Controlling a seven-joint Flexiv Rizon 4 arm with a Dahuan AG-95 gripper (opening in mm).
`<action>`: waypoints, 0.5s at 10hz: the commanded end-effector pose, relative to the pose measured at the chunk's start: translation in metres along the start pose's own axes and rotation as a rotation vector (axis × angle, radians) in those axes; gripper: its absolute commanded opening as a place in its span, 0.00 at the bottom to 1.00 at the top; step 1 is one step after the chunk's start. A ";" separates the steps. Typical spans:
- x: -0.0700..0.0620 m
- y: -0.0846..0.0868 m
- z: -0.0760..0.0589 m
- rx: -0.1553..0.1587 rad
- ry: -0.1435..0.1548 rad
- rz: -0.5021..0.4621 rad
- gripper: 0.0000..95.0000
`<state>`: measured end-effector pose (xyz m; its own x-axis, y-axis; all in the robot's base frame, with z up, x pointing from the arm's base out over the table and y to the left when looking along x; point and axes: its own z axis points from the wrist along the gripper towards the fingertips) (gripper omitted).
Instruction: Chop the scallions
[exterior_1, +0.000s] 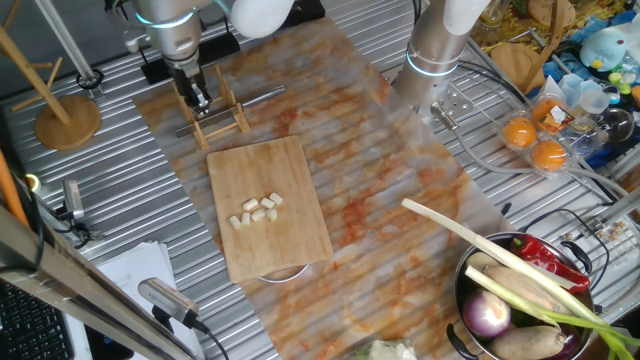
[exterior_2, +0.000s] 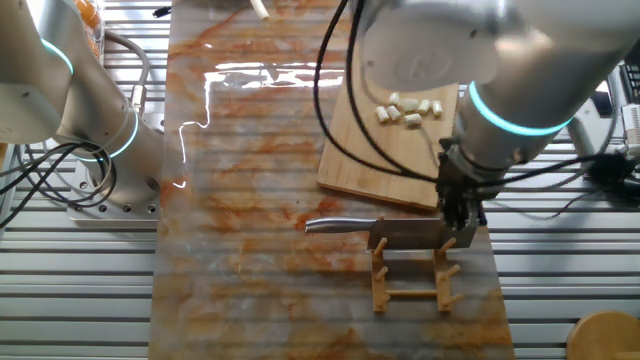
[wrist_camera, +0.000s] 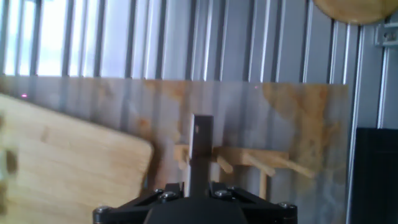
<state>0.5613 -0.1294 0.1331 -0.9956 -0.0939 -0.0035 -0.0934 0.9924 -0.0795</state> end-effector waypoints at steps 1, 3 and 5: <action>-0.006 0.005 -0.007 -0.015 -0.002 -0.002 0.00; -0.014 0.012 -0.017 -0.022 0.011 0.013 0.00; -0.021 0.026 -0.032 -0.023 0.030 0.028 0.00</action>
<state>0.5803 -0.0971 0.1638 -0.9974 -0.0636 0.0326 -0.0653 0.9964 -0.0546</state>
